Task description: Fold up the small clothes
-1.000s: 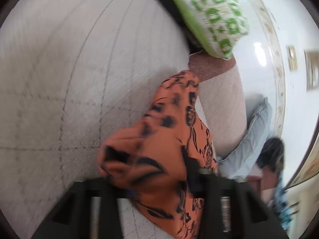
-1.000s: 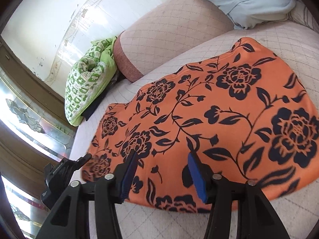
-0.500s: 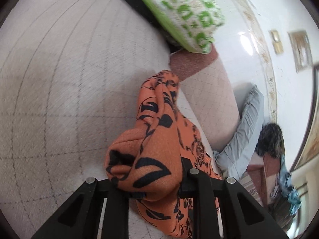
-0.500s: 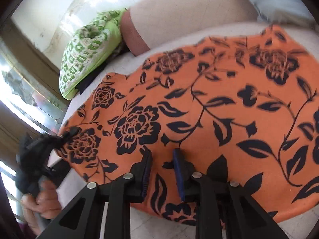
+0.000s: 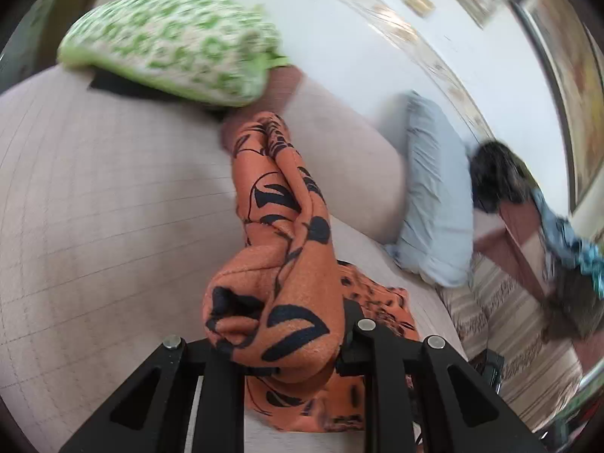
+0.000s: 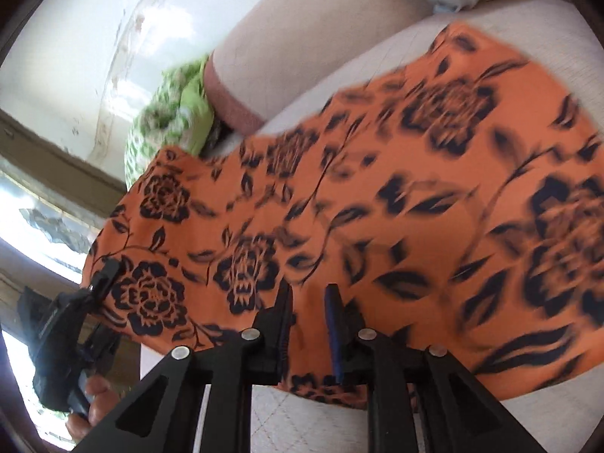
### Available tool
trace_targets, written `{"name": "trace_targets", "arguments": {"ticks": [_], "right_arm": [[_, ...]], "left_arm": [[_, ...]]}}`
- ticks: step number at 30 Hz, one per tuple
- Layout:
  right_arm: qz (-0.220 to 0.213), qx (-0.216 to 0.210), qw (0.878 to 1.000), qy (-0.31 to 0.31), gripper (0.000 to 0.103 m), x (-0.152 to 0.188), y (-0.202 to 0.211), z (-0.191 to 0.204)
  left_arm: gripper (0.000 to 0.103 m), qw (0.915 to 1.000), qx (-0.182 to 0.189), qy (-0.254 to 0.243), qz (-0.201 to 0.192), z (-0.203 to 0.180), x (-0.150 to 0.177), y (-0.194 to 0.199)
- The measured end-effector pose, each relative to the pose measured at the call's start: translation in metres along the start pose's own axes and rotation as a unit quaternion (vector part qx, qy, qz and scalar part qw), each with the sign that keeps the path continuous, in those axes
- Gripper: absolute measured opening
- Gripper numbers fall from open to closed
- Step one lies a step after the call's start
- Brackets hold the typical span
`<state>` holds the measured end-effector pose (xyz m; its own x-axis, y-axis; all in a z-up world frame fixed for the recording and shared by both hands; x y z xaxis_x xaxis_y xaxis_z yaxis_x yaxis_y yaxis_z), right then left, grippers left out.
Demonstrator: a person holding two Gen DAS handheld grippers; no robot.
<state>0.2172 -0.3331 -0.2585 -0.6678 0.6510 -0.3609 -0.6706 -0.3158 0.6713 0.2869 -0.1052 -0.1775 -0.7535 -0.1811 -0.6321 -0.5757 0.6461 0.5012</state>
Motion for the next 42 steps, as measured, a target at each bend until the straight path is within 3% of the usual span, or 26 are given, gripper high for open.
{"name": "trace_targets", "arguments": {"ticks": [5,9,14,16,18,19,21,23,25,27,28,30,33,35,38,39,40,41,42], "right_arm": [[-0.062,-0.016,0.996,-0.062,0.021,-0.032,0.057,-0.051],[-0.114,-0.026,0.986,-0.123,0.022,-0.052,0.105,-0.102],[-0.150,-0.050,0.969,-0.191,0.022,-0.064,0.138,-0.153],[-0.152,-0.051,0.964,-0.210,0.022,-0.065,0.145,-0.171],[-0.143,-0.061,0.961,-0.227,0.022,-0.066,0.145,-0.178],[-0.131,-0.071,0.961,-0.233,0.022,-0.067,0.142,-0.180],[-0.113,-0.083,0.961,-0.237,0.022,-0.069,0.136,-0.178],[-0.099,-0.084,0.963,-0.235,0.023,-0.068,0.130,-0.173],[-0.101,-0.084,0.965,-0.226,0.023,-0.070,0.129,-0.166],[-0.107,-0.090,0.970,-0.201,0.023,-0.070,0.133,-0.150],[-0.107,-0.096,0.971,-0.190,0.023,-0.070,0.135,-0.144],[-0.096,-0.119,0.975,-0.159,0.023,-0.069,0.134,-0.122],[-0.064,-0.153,0.980,-0.108,0.023,-0.062,0.124,-0.087],[-0.027,-0.150,0.985,-0.077,0.023,-0.054,0.109,-0.069],[0.025,-0.070,0.995,-0.072,0.023,-0.044,0.080,-0.079],[0.043,-0.025,0.996,-0.077,0.021,-0.041,0.070,-0.091],[0.058,0.039,0.994,-0.086,0.014,-0.037,0.058,-0.110],[0.064,0.053,0.992,-0.097,0.000,-0.035,0.052,-0.121],[0.064,0.039,0.990,-0.116,0.000,-0.035,0.049,-0.128]], "left_arm": [[0.021,0.9977,0.003,-0.065,0.021,-0.070,0.016,-0.027],[0.021,0.9935,0.013,-0.100,0.054,-0.122,0.047,-0.063],[0.021,0.9836,0.023,-0.123,0.130,-0.173,0.123,-0.136],[0.021,0.9747,-0.012,-0.143,0.171,-0.176,0.161,-0.168],[0.022,0.9737,-0.017,-0.140,0.179,-0.171,0.175,-0.175],[0.024,0.9742,-0.011,-0.144,0.173,-0.171,0.174,-0.171],[0.049,0.9709,0.012,-0.147,0.189,-0.175,0.166,-0.163],[0.063,0.9671,0.046,-0.129,0.214,-0.180,0.155,-0.153],[0.069,0.9659,0.053,-0.143,0.209,-0.186,0.144,-0.136],[0.073,0.9683,0.052,-0.174,0.171,-0.184,0.128,-0.108],[0.076,0.9697,0.045,-0.182,0.157,-0.184,0.121,-0.103],[0.079,0.9722,-0.005,-0.196,0.128,-0.164,0.106,-0.088],[0.079,0.9692,-0.095,-0.195,0.117,-0.127,0.089,-0.083],[0.079,0.9659,-0.140,-0.182,0.120,-0.101,0.086,-0.083],[0.079,0.9546,-0.191,-0.183,0.137,-0.068,0.092,-0.089],[0.082,0.9499,-0.200,-0.183,0.155,-0.057,0.099,-0.096],[0.084,0.9487,-0.196,-0.180,0.170,-0.047,0.105,-0.099],[0.086,0.9493,-0.189,-0.171,0.184,-0.039,0.112,-0.104],[0.089,0.9514,-0.187,-0.163,0.182,-0.035,0.114,-0.105]]}}
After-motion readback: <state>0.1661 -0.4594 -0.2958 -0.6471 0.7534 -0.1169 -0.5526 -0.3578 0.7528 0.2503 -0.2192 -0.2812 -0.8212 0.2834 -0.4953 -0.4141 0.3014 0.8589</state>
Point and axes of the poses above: each gripper's, at about its wrist camera, not at the fingertips, and y roughly against the way its jaws point, z to its left, x to its underside, the point moved 5 cm from there along -y, roughly the way its jaws point, and after that the axes turned 5 degrees about x, right-handed, at the moved point
